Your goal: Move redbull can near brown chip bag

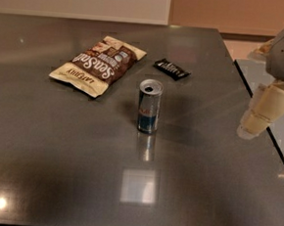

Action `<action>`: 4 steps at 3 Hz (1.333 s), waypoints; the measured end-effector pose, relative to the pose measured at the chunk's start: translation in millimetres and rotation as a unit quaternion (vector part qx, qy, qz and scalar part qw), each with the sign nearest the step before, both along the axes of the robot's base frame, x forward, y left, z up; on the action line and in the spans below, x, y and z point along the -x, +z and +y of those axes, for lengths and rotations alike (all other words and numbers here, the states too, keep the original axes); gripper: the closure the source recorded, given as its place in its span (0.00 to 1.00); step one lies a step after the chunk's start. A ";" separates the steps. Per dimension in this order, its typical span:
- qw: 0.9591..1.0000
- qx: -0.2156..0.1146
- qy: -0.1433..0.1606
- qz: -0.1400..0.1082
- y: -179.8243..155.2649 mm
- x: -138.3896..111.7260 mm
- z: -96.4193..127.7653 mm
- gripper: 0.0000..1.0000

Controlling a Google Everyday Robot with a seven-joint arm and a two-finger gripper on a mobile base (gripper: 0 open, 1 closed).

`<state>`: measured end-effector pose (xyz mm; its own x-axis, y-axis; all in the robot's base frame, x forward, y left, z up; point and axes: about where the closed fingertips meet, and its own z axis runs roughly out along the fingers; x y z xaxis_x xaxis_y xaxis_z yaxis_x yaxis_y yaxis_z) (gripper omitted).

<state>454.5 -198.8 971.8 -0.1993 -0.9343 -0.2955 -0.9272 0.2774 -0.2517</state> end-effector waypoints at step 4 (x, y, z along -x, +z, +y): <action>0.992 -0.122 0.023 0.001 -28.5 -30.1 52.2 0.00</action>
Offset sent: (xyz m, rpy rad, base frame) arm 0.0281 0.0420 -0.0245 0.2255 0.0060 0.0400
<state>484.5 -146.7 943.2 -0.1577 -0.8432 -0.5140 -0.9407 0.2865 -0.1814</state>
